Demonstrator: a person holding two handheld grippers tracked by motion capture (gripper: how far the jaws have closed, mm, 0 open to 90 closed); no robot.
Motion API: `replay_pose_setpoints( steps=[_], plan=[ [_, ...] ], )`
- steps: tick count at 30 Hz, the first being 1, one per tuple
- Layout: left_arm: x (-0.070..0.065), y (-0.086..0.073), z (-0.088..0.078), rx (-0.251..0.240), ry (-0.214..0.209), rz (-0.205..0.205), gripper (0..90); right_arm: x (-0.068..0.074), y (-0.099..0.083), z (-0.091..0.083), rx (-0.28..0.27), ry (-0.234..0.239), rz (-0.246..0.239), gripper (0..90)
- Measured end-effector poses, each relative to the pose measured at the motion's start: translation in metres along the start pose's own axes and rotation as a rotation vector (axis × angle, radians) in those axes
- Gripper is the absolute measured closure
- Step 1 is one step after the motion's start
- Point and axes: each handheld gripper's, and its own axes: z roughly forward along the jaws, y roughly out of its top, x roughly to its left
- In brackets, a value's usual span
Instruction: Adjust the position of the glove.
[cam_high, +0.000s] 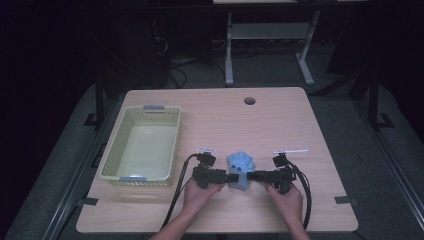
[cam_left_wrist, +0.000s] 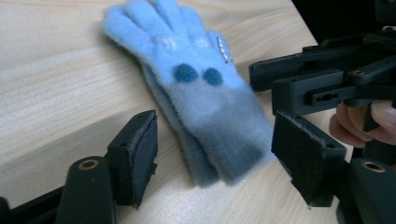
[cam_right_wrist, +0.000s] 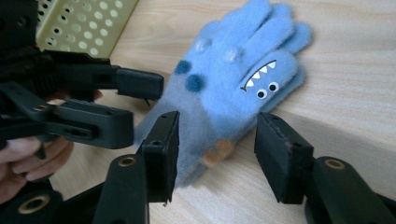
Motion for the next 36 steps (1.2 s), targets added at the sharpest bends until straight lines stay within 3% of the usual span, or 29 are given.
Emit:
replay_pose_setpoints(
  steps=[9, 20, 36],
  plan=[
    [0.006, 0.001, 0.002, 0.013, -0.008, -0.048, 41.5, -0.006, -0.003, 0.006, 0.025, 0.019, 0.032, 53.6],
    [0.007, 0.001, 0.007, 0.037, -0.016, -0.056, 54.4, -0.008, -0.005, 0.011, 0.018, 0.05, 0.054, 56.7],
    [0.011, -0.003, 0.009, 0.018, -0.059, -0.076, 60.0, -0.006, -0.008, 0.019, 0.004, 0.077, 0.088, 63.8]
  ],
)
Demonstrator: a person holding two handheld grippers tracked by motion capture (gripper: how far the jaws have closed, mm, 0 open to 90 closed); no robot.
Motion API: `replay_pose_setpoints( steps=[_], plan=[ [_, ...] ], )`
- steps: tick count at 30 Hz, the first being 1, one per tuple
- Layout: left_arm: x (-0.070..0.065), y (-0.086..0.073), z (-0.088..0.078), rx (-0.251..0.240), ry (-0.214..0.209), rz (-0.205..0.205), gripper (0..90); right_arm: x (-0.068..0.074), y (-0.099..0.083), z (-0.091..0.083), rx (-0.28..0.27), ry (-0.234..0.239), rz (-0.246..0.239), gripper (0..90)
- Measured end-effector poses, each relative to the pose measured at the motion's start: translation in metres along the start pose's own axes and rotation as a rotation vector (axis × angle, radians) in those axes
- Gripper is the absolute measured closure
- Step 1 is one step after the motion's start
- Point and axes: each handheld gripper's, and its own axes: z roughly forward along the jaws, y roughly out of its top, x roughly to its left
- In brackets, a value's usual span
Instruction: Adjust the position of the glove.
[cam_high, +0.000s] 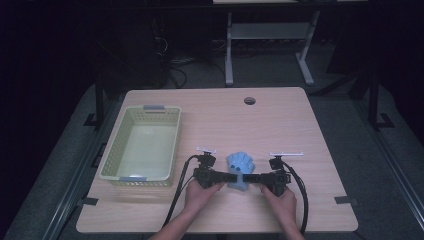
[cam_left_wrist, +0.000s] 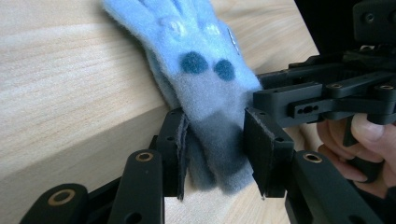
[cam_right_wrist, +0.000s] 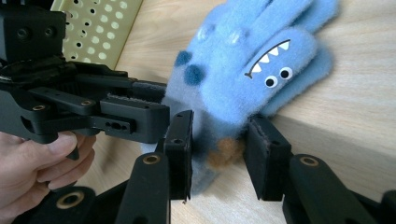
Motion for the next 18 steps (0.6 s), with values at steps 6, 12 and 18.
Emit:
replay_pose_setpoints(
  steps=[6, 12, 18],
  plan=[
    [0.0005, -0.0012, 0.0018, -0.011, -0.015, -0.014, 60.9, -0.0001, 0.0003, 0.0033, -0.001, 0.013, 0.008, 66.9],
    [0.001, -0.0029, 0.0035, -0.008, -0.03, -0.036, 63.7, 0.0025, 0.0001, 0.0042, -0.005, 0.014, -0.011, 75.0],
    [0.0038, -0.003, 0.0047, -0.018, -0.065, -0.064, 69.7, 0.0027, -0.0001, 0.0029, -0.008, 0.017, -0.014, 78.0]
  ],
)
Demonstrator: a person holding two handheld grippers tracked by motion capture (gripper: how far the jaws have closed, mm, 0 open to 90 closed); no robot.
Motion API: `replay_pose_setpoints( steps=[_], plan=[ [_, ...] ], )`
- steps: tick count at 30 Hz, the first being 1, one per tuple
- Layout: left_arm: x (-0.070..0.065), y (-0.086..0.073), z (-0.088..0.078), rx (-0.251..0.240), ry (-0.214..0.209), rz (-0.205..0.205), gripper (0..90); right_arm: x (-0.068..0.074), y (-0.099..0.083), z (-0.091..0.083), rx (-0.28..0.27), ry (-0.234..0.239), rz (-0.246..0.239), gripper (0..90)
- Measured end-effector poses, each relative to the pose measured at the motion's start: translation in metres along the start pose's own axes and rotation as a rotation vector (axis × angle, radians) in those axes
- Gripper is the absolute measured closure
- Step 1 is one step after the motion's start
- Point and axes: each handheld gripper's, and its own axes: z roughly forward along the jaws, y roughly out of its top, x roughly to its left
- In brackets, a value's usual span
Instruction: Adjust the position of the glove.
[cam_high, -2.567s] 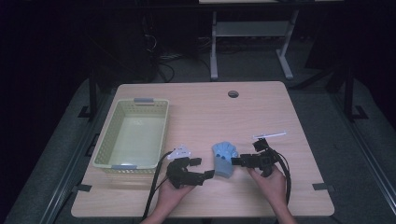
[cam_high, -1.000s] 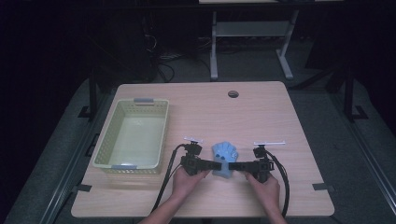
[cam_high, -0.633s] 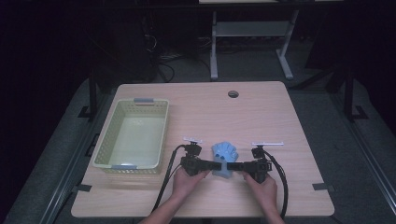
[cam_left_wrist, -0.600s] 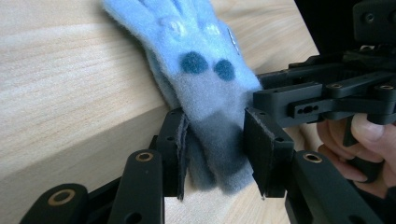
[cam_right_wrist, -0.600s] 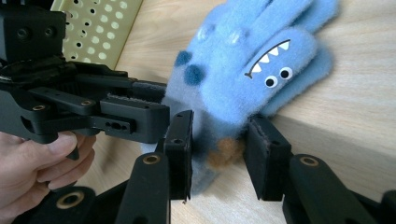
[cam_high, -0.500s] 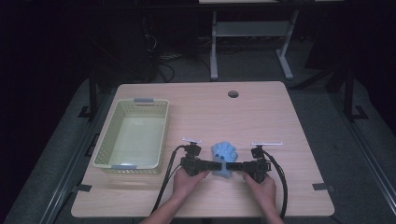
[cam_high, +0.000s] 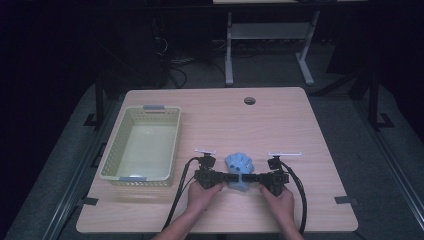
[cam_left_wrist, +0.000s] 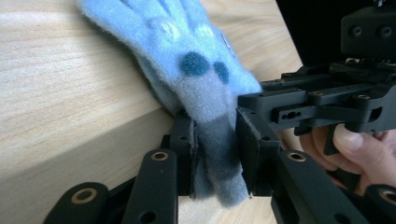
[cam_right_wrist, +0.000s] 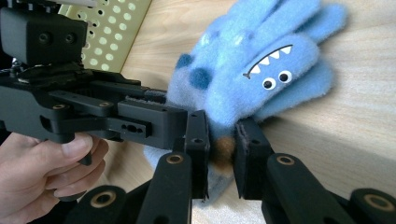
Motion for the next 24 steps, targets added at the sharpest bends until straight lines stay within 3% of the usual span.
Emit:
replay_pose_setpoints(
  steps=[10, 19, 24],
  plan=[
    [0.0, 0.001, -0.001, -0.007, -0.037, -0.007, 70.6, -0.001, 0.002, -0.004, -0.007, 0.019, -0.005, 79.6],
    [-0.007, 0.007, -0.008, -0.012, -0.061, 0.022, 70.8, 0.006, 0.004, -0.011, -0.033, 0.03, -0.023, 80.1],
    [-0.011, 0.012, -0.014, -0.024, -0.096, 0.033, 71.0, 0.014, 0.006, -0.018, -0.061, 0.042, -0.037, 80.6]
  ],
)
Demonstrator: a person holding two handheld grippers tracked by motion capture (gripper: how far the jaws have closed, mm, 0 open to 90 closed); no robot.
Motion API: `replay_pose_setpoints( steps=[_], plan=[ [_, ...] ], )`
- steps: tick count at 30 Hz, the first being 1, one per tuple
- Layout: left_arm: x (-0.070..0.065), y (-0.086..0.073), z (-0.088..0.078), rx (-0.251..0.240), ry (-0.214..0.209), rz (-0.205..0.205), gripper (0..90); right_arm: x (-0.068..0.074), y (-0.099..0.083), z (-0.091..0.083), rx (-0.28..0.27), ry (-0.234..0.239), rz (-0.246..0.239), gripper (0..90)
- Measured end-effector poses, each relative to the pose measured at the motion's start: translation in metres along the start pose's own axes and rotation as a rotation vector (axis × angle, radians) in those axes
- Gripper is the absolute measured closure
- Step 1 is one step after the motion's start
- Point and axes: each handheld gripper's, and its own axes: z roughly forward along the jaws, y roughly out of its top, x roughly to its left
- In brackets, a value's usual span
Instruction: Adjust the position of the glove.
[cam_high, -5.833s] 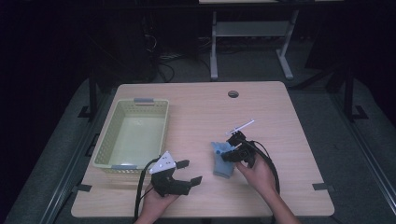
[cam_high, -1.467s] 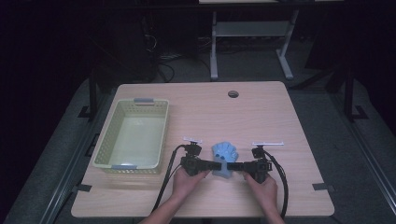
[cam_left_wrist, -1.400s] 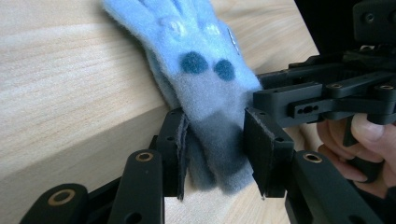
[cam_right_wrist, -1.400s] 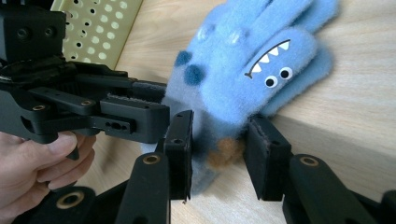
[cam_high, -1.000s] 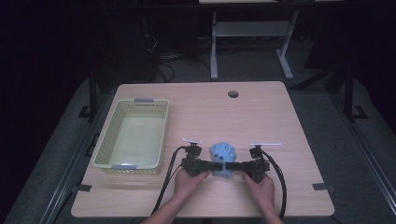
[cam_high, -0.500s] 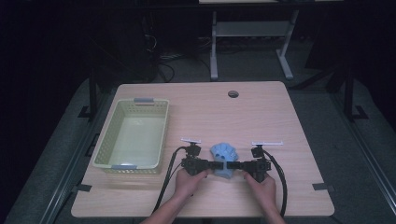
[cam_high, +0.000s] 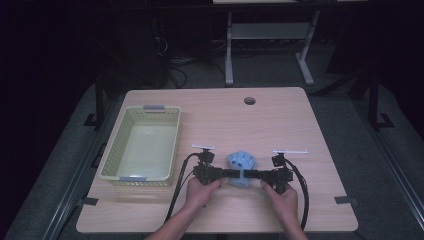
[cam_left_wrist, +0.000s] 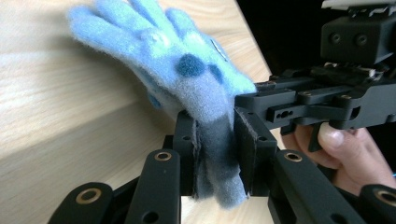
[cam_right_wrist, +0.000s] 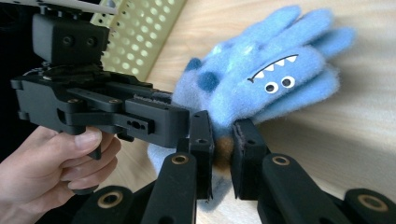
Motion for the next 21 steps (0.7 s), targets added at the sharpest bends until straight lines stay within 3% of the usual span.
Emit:
replay_pose_setpoints(
  steps=[8, 17, 21],
  plan=[
    [-0.007, 0.01, -0.01, -0.013, -0.044, 0.005, 71.0, 0.009, 0.007, -0.009, -0.037, 0.045, -0.01, 81.0],
    [-0.015, 0.021, -0.024, -0.035, -0.066, 0.024, 71.8, 0.024, 0.02, -0.014, -0.058, 0.061, -0.044, 81.2],
    [-0.015, 0.024, -0.031, -0.048, -0.083, 0.01, 70.7, 0.031, 0.025, -0.013, -0.061, 0.061, -0.059, 81.4]
  ],
)
